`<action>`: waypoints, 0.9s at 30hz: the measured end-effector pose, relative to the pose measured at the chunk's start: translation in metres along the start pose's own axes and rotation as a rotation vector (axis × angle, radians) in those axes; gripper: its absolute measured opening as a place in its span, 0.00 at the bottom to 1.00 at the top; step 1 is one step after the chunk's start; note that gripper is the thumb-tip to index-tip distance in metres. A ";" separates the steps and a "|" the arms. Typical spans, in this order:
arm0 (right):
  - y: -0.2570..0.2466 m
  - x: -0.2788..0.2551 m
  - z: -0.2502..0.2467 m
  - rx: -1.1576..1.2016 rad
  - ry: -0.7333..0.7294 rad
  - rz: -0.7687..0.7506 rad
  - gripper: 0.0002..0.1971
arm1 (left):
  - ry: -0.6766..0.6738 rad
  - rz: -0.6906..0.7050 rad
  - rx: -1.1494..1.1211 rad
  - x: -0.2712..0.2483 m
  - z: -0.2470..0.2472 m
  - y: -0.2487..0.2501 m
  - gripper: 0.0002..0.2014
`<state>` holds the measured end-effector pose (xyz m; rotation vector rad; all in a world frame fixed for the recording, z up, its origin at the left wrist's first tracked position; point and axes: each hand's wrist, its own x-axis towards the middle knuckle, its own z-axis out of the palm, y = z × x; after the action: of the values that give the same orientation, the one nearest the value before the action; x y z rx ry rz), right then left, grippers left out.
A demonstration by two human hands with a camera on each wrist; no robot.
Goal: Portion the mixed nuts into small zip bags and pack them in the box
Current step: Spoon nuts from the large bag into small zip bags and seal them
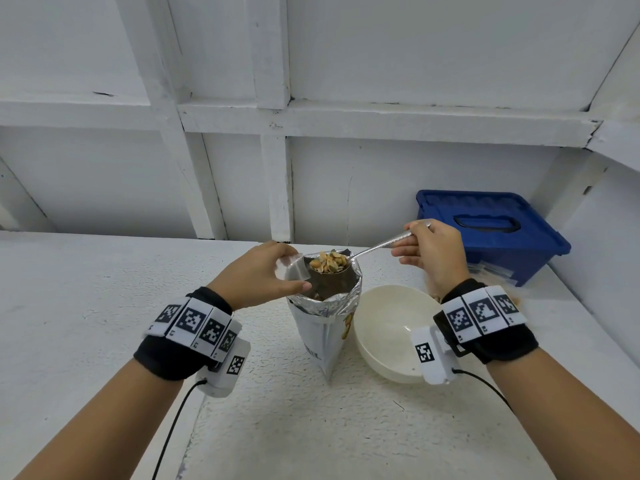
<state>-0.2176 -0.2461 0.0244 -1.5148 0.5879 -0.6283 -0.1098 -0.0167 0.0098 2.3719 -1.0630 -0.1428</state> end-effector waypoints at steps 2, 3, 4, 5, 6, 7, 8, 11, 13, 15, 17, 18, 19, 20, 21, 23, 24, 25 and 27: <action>-0.003 -0.001 0.002 0.010 -0.018 -0.009 0.08 | 0.017 0.015 -0.008 0.002 0.002 0.004 0.29; -0.004 -0.001 0.004 0.005 -0.028 -0.016 0.08 | 0.025 0.018 -0.019 0.003 0.004 0.006 0.29; -0.007 -0.002 0.006 0.001 -0.039 -0.023 0.08 | 0.031 0.019 -0.035 0.004 0.006 0.007 0.29; -0.009 -0.003 0.008 -0.002 -0.051 -0.029 0.08 | 0.037 0.018 -0.056 0.005 0.008 0.008 0.30; -0.012 -0.004 0.011 -0.006 -0.066 -0.034 0.08 | 0.044 0.017 -0.080 0.005 0.010 0.009 0.30; -0.014 -0.005 0.014 -0.015 -0.083 -0.046 0.08 | 0.052 0.012 -0.104 0.006 0.011 0.010 0.31; -0.017 -0.007 0.017 -0.036 -0.106 -0.071 0.08 | 0.061 0.006 -0.129 0.006 0.013 0.011 0.31; -0.028 -0.015 0.027 -0.171 -0.179 -0.267 0.08 | 0.101 -0.007 -0.215 0.006 0.018 0.013 0.30; -0.035 -0.022 0.033 -0.260 -0.216 -0.457 0.07 | 0.136 -0.009 -0.285 0.005 0.021 0.013 0.27; -0.042 -0.027 0.036 -0.291 -0.246 -0.622 0.06 | 0.179 -0.016 -0.351 0.004 0.024 0.010 0.23; -0.047 -0.027 0.034 -0.273 -0.239 -0.701 0.06 | 0.222 -0.039 -0.396 0.002 0.024 0.006 0.21; -0.049 -0.027 0.032 -0.258 -0.220 -0.716 0.05 | 0.240 -0.051 -0.406 0.002 0.024 0.004 0.21; -0.050 -0.025 0.029 -0.243 -0.193 -0.723 0.05 | 0.248 -0.060 -0.414 0.001 0.023 0.001 0.22; -0.050 -0.023 0.026 -0.230 -0.162 -0.722 0.05 | 0.247 -0.063 -0.421 0.000 0.022 -0.002 0.22; -0.050 -0.020 0.022 -0.228 -0.130 -0.718 0.05 | 0.241 -0.068 -0.426 -0.001 0.021 -0.004 0.22; -0.043 -0.016 0.017 -0.264 -0.084 -0.708 0.05 | 0.227 -0.077 -0.431 -0.002 0.019 -0.008 0.21; -0.038 -0.014 0.016 -0.300 -0.087 -0.694 0.05 | 0.219 -0.084 -0.436 -0.003 0.019 -0.008 0.20; -0.030 -0.011 0.017 -0.355 -0.116 -0.667 0.05 | 0.204 -0.092 -0.443 -0.003 0.018 -0.008 0.18; -0.011 -0.007 0.022 -0.524 -0.225 -0.609 0.06 | 0.163 -0.105 -0.451 -0.003 0.019 -0.006 0.17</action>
<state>-0.2073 -0.2246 0.0345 -2.2583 0.1006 -0.7824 -0.1139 -0.0193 -0.0093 1.9912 -0.7374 -0.2000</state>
